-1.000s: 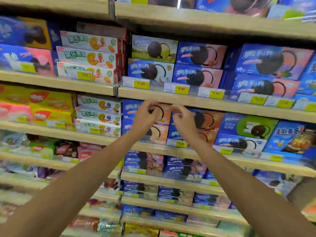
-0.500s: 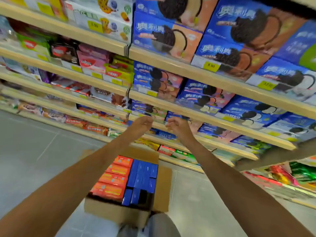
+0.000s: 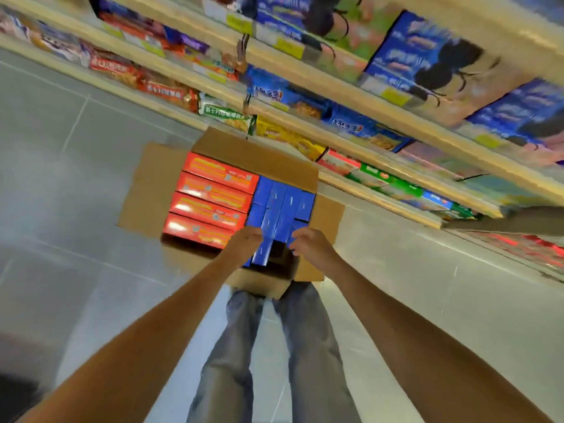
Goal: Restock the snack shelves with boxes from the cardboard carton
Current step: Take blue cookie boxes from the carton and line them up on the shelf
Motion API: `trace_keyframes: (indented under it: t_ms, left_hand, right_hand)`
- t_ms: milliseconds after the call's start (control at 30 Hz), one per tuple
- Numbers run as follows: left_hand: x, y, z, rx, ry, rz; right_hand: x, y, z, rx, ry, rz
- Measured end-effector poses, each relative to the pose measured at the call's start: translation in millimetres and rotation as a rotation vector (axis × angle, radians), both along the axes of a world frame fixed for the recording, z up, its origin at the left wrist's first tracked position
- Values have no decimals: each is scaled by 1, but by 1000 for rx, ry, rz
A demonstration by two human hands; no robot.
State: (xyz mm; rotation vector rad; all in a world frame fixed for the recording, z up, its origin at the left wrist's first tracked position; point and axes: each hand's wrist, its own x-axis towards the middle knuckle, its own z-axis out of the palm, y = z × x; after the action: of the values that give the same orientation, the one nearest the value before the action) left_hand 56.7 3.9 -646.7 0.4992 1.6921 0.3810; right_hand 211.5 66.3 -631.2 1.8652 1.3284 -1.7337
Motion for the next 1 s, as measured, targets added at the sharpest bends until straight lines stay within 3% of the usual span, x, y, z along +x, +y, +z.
trace_keyframes:
  t_ms: [367,533,833,1000]
  left_hand:
    - [16,-46,-188,-206,-29,16]
    - [24,-53,-240,-296,-82,-33]
    - [36,-65,-275,-232,-75,82]
    - [44,-63,-271,-219,-185,29]
  right_hand:
    - [10,-38,-192,-175,-77,69]
    - [2,-41,-238,-254,-70,81]
    - [-10,-55,-287,-319,-83,-67]
    - [-4,-52,-285,-299,-97,-100]
